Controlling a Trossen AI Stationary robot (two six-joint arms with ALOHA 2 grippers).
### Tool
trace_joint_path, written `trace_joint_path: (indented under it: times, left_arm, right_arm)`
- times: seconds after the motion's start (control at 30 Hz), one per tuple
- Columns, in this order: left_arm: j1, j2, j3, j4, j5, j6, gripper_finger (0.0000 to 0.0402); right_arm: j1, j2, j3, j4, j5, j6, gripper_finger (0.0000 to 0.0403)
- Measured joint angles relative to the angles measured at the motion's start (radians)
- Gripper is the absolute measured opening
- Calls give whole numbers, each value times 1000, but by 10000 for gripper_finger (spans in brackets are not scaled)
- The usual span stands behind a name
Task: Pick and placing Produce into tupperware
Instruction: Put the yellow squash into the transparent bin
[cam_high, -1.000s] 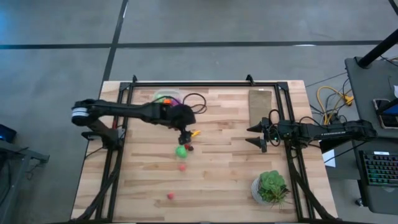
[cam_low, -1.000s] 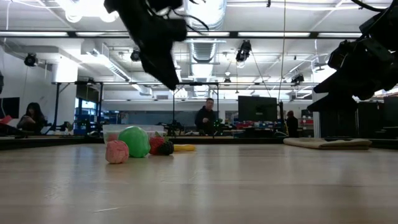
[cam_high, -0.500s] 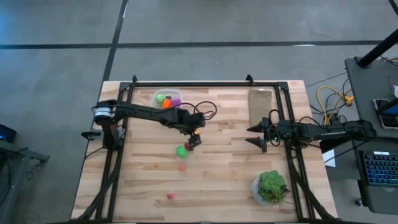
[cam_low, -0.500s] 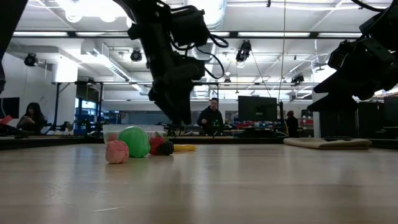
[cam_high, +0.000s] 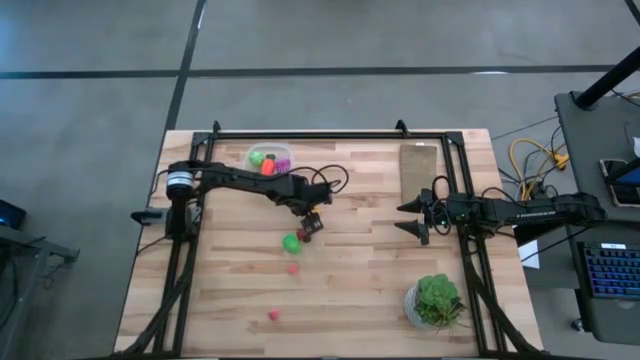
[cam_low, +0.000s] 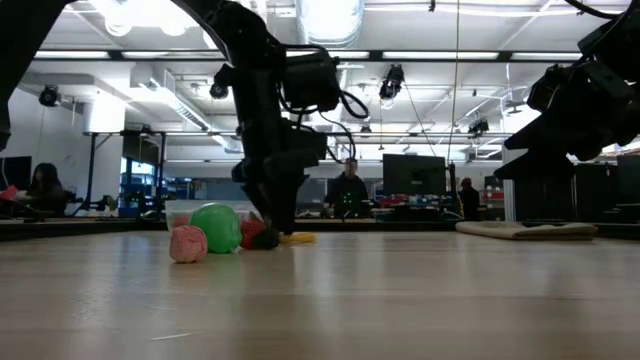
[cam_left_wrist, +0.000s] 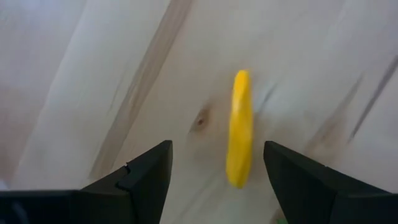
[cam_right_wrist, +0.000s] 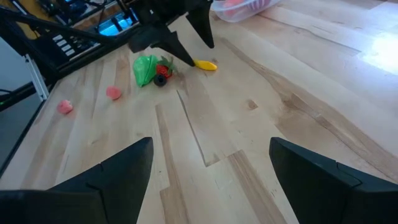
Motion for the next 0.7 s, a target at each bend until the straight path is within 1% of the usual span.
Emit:
trace_joint_path:
  times: [0.2,0.7]
  left_arm:
    - [12,0,5,35,24,3,237]
    - [40,0,-26,66,22,27,237]
  right_arm:
    - [0,0,0,0,0,0,313]
    - [0,0,0,0,0,0,313]
